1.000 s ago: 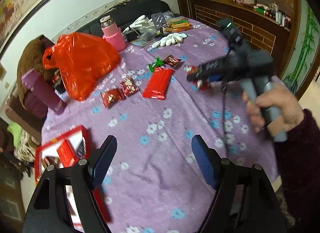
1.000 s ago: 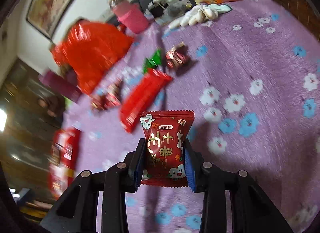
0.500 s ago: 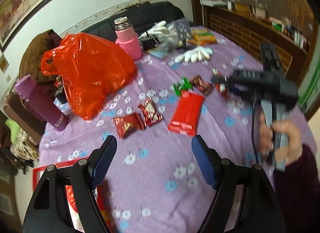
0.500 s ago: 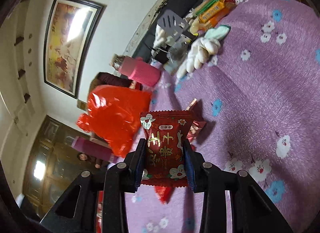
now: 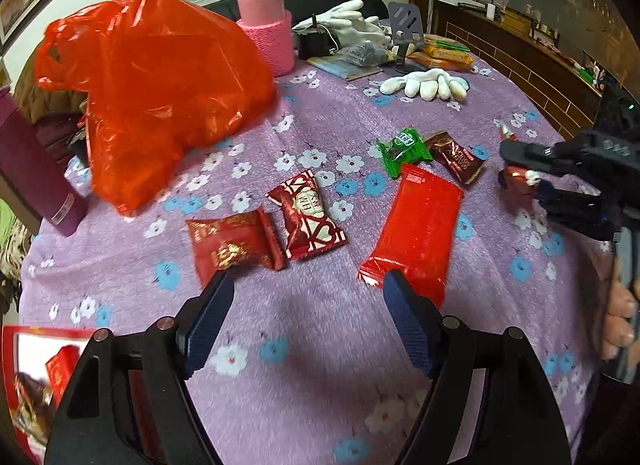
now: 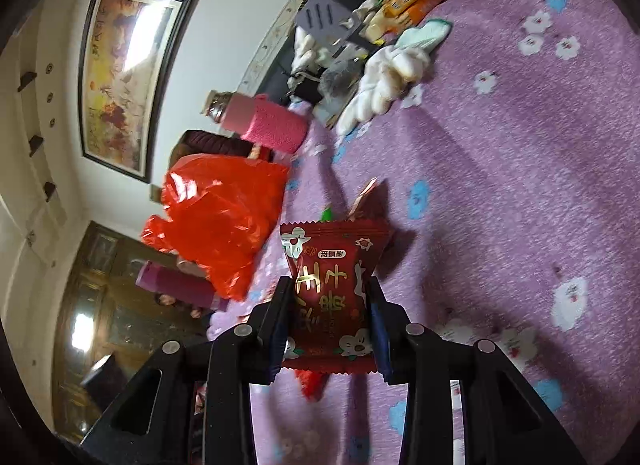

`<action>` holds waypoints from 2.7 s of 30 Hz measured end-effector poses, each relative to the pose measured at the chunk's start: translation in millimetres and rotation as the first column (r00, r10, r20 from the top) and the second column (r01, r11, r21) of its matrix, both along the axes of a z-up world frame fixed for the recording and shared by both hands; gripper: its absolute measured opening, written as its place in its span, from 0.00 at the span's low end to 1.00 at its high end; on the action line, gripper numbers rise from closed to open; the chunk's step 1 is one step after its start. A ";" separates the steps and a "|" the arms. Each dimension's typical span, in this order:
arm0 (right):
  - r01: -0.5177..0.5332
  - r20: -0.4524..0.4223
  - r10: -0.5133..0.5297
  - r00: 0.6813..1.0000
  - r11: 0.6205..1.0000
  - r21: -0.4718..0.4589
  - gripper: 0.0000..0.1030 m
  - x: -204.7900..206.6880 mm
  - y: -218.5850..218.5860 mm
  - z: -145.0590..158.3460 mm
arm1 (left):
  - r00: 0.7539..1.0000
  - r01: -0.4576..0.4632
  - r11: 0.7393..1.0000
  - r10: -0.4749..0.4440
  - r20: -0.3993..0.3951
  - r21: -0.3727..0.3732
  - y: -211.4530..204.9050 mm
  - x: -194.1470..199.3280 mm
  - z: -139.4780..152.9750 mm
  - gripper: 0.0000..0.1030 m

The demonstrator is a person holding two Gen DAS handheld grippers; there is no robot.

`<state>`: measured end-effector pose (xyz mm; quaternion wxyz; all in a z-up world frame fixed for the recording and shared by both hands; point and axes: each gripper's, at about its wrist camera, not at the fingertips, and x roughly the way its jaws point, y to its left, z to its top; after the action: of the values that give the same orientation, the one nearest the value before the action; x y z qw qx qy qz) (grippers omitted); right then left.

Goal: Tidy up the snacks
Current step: 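Grasp the long red wafer packet with the left tool while the right tool holds its packet, then carry both red packets over the white tray and open both tools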

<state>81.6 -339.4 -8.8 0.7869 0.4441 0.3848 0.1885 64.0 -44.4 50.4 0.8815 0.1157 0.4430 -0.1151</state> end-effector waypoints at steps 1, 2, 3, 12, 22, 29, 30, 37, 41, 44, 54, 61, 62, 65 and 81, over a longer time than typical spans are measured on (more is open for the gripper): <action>-0.002 0.001 0.002 1.000 1.000 0.005 0.35 0.1 0.2 0.6 | 1.000 0.011 1.000 -0.011 0.002 0.000 -2.7 1.6 -1.7 0.75; -0.002 0.001 0.002 1.000 1.000 0.009 0.35 -0.8 0.2 0.9 | 1.000 0.024 1.000 -0.024 0.003 -0.003 -6.5 3.0 -2.7 0.75; -0.003 -0.001 0.003 1.000 1.000 0.017 0.35 -1.4 -0.3 0.6 | 0.999 0.037 0.999 -0.037 0.005 -0.007 -9.8 4.7 -3.1 0.75; 0.024 -0.013 -0.023 1.000 0.998 0.053 0.36 -6.9 -8.2 -1.8 | 0.982 0.189 0.976 -0.191 0.010 0.105 -68.0 17.3 -17.2 0.75; 0.016 -0.043 -0.014 0.999 0.999 0.049 0.36 -4.3 -5.7 -7.5 | 0.958 0.282 0.959 -0.279 -0.072 0.032 -68.1 34.1 -32.5 0.77; 0.011 -0.057 -0.009 0.998 0.999 0.047 0.36 -0.4 -3.3 -10.8 | 0.949 0.309 0.951 -0.310 -0.059 -0.018 -75.1 23.2 -31.5 0.48; 0.012 -0.059 -0.009 0.998 0.999 0.045 0.36 0.0 -3.1 -11.5 | 0.951 0.303 0.953 -0.303 -0.059 -0.020 -75.7 21.2 -31.3 0.48; 0.011 -0.057 -0.009 0.998 0.999 0.040 0.37 0.0 -4.5 -12.0 | 0.967 0.245 0.967 -0.249 -0.058 -0.065 -58.0 -4.4 -30.8 0.47; 0.003 -0.055 -0.001 0.999 0.999 0.035 0.37 -0.1 -3.4 -11.7 | 0.979 0.195 0.979 -0.198 -0.046 -0.059 -42.3 -26.6 -29.0 0.46; -0.002 -0.054 0.004 0.999 0.999 0.038 0.37 -0.4 -2.2 -11.6 | 0.983 0.177 0.981 -0.180 -0.028 -0.075 -28.5 -50.8 -24.0 0.46; -0.048 -0.036 0.049 0.998 0.999 0.017 0.37 1.2 12.2 -7.2 | 0.996 0.087 0.988 -0.083 0.042 -0.128 26.5 -125.9 5.6 0.47; -0.122 -0.019 0.124 0.992 0.989 0.084 0.37 0.9 30.8 -8.2 | 0.996 0.011 0.989 0.003 0.094 -0.147 62.8 -158.8 24.4 0.47; -0.125 -0.022 0.127 0.992 0.988 0.090 0.37 -0.1 33.3 -7.8 | 0.994 0.001 0.990 0.015 0.107 -0.144 68.9 -162.7 27.9 0.47; -0.166 -0.026 0.170 0.985 0.980 0.114 0.37 -5.1 53.1 -2.1 | 0.990 -0.039 0.986 0.060 0.129 -0.161 90.4 -171.3 37.0 0.47; -0.538 0.062 0.535 0.843 0.841 0.055 0.36 -51.0 280.1 55.3 | 0.891 -0.359 0.913 0.397 0.219 -0.196 235.2 -205.6 53.1 0.47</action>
<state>30.6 -59.3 46.4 0.6951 0.3418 0.4692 0.4241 -141.6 190.8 103.5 0.9425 -0.0260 0.3307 0.0417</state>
